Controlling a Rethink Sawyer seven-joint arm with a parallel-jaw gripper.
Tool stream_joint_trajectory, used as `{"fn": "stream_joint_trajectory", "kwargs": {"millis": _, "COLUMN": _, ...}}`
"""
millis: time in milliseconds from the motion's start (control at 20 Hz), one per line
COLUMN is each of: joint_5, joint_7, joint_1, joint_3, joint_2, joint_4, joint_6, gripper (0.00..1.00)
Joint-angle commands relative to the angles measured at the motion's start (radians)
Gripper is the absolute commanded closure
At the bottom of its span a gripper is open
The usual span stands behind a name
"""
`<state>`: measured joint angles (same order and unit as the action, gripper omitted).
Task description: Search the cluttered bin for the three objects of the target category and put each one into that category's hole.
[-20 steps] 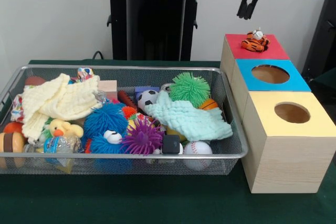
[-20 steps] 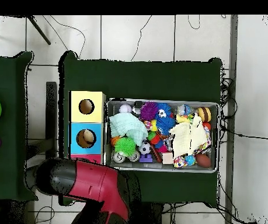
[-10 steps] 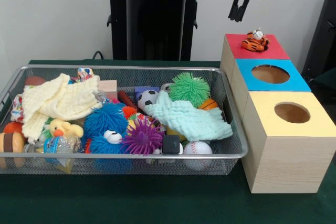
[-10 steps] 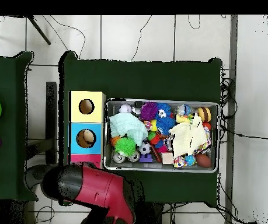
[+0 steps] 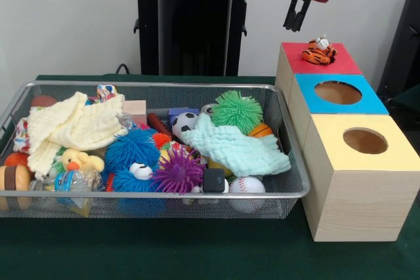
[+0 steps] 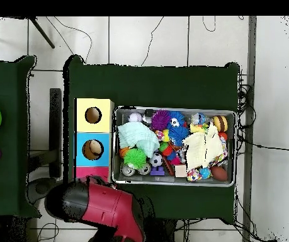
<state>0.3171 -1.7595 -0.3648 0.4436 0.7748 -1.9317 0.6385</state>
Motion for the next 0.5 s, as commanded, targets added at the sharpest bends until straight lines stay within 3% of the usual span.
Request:
{"fn": "stream_joint_trajectory", "kwargs": {"millis": 50, "joint_5": 0.012, "joint_7": -0.211, "joint_1": -0.008, "joint_3": -0.099, "joint_2": -0.022, "joint_4": -0.06, "joint_6": -0.055, "gripper": 1.0}}
{"fn": "stream_joint_trajectory", "kwargs": {"millis": 500, "joint_5": 0.033, "joint_7": -0.236, "joint_1": -0.027, "joint_3": -0.1, "joint_2": -0.017, "joint_4": -0.07, "joint_6": -0.063, "gripper": 1.0}}
